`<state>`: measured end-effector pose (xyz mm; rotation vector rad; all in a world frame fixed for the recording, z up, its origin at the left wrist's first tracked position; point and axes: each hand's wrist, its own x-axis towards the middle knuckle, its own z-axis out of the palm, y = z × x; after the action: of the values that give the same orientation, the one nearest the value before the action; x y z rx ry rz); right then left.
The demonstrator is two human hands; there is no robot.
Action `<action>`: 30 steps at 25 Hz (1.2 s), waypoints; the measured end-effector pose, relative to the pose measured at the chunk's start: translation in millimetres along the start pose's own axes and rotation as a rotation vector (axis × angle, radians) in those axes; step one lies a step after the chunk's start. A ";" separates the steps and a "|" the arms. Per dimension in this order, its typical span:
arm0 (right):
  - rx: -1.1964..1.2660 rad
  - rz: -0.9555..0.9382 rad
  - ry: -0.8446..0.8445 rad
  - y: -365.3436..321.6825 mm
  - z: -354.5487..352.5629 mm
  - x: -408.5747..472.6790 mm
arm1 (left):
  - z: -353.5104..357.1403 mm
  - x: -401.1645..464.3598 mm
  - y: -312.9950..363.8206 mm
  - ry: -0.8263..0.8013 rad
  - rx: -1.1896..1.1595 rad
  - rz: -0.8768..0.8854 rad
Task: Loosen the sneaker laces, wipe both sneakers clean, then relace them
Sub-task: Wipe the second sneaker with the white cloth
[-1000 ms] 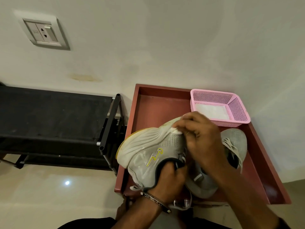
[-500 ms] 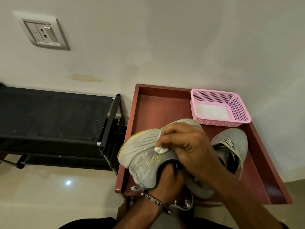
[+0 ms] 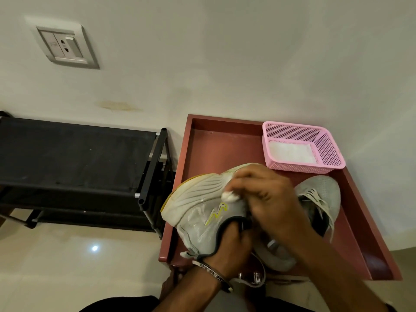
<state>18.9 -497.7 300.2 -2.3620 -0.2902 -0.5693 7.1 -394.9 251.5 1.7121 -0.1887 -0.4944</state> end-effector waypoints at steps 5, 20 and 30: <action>-0.009 0.192 0.168 13.7 -8.6 -4.4 | -13.7 -1.1 -6.9 0.087 0.026 0.184; 0.045 0.112 0.219 18.0 -0.1 -5.7 | -35.7 12.6 15.6 0.096 -0.264 0.244; -0.032 0.197 0.196 24.9 -0.2 -5.8 | -32.3 6.7 25.5 0.015 -0.429 0.150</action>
<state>22.5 -516.7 283.4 -2.3100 0.0396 -0.7076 30.5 -373.9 278.8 1.2716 -0.1835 -0.3788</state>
